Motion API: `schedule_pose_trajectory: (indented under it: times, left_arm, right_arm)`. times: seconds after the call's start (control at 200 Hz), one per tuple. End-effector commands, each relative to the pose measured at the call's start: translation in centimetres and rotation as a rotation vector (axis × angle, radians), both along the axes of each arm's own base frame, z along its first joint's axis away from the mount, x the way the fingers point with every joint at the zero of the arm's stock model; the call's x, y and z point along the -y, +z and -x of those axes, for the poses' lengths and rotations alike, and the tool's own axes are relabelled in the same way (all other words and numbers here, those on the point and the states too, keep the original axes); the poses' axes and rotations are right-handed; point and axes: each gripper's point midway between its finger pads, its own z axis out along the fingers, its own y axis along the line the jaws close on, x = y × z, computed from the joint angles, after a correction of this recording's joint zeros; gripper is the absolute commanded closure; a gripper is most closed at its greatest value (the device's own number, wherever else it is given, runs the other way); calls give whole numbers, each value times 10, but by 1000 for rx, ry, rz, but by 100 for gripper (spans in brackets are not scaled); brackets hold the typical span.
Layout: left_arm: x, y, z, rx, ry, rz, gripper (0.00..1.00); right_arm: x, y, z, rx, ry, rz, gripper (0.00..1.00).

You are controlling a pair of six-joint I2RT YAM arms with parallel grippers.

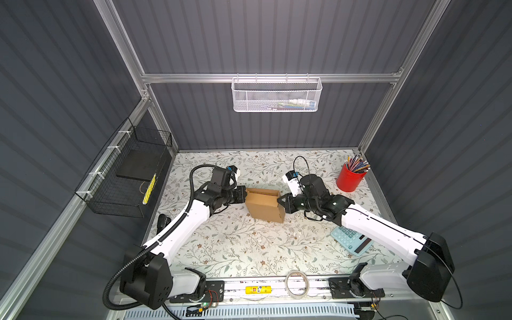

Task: Fold the paper box

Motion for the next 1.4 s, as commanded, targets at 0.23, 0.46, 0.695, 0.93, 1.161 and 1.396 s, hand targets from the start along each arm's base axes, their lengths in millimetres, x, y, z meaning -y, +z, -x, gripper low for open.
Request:
schedule_pose_trajectory:
  times: [0.23,0.46,0.695,0.93,1.161,1.396]
  left_arm:
    - [13,-4,12,-55,-63,25,100]
    - [14,-4,12,-53,-65,29,100]
    - [13,-6,14,-57,-64,27,100]
    - [13,-3,13,-54,-66,27,100]
    - [14,-4,14,-55,-68,27,100]
    - [13,-2,13,-51,-67,19,100]
  right_arm:
    - [-19,18,1,20,49,-67,93]
    - [-21,19,1,18,54,-67,93]
    - [-23,19,1,19,57,-64,93]
    - [-23,17,1,16,55,-59,93]
    - [-25,18,1,16,57,-61,93]
    - [-24,17,1,15,59,-49,93]
